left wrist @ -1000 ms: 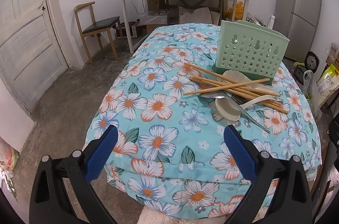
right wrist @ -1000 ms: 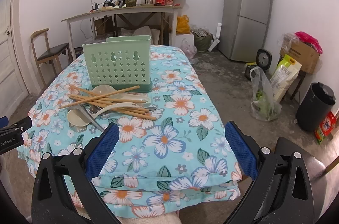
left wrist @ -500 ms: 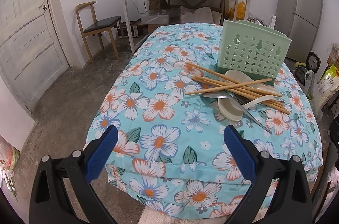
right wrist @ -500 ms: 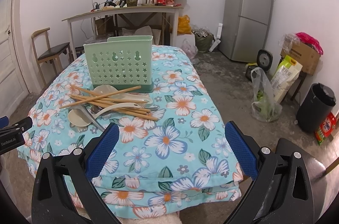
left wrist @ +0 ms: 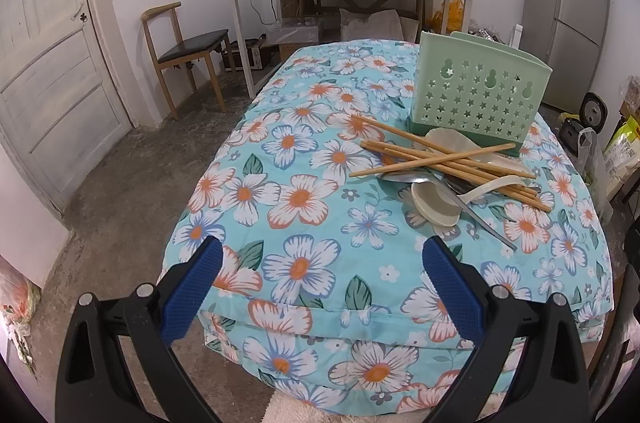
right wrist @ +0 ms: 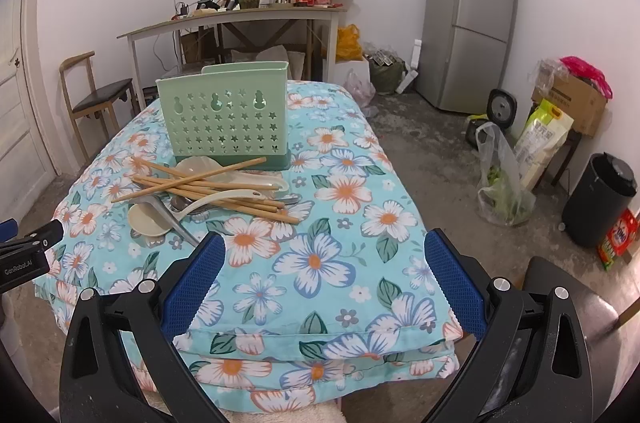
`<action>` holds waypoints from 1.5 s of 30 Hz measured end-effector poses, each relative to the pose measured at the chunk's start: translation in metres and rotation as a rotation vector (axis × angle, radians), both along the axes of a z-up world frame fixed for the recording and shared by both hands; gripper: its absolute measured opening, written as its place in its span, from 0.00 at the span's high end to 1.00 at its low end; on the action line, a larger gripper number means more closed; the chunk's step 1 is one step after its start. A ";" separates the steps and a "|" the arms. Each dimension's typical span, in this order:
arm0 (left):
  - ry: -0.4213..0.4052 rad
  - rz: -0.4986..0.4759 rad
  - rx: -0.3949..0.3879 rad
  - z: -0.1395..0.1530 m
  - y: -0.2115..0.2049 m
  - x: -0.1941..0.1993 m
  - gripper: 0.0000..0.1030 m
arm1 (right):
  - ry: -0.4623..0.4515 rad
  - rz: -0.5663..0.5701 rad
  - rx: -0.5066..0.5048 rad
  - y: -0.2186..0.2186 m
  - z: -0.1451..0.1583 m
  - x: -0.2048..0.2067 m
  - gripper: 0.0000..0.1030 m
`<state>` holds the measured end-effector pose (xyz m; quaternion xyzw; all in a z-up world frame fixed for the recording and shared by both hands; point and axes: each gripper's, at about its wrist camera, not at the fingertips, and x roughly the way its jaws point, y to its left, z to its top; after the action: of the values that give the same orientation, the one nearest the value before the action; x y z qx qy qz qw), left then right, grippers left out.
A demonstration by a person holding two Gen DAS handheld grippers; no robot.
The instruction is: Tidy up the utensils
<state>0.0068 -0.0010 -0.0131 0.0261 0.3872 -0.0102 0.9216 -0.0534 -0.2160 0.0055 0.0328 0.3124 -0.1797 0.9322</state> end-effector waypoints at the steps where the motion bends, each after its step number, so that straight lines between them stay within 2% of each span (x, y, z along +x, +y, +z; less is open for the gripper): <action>1: 0.000 0.000 0.001 0.000 0.000 0.000 0.05 | 0.000 0.000 0.001 -0.001 0.000 0.000 0.07; 18: 0.011 0.019 0.001 -0.009 0.006 0.011 0.05 | -0.002 0.021 0.017 -0.001 -0.005 0.005 0.07; 25: 0.016 0.003 -0.025 -0.017 0.006 0.032 0.05 | 0.019 0.081 0.039 0.009 -0.016 0.023 0.07; 32: 0.001 -0.047 -0.086 -0.024 0.004 0.054 0.05 | 0.035 0.167 0.058 0.020 -0.033 0.051 0.07; 36: -0.013 -0.078 -0.136 -0.028 0.003 0.064 0.06 | 0.053 0.211 0.071 0.025 -0.044 0.066 0.07; 39: 0.013 -0.138 -0.218 -0.033 0.000 0.071 0.13 | 0.057 0.234 0.080 0.026 -0.050 0.076 0.07; 45: 0.126 -0.264 -0.420 -0.049 -0.015 0.082 0.36 | 0.055 0.259 0.086 0.026 -0.056 0.088 0.07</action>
<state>0.0886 -0.0156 -0.0622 -0.1165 0.4265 -0.2123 0.8715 0.0348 -0.1898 -0.0507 0.0274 0.3467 -0.0449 0.9365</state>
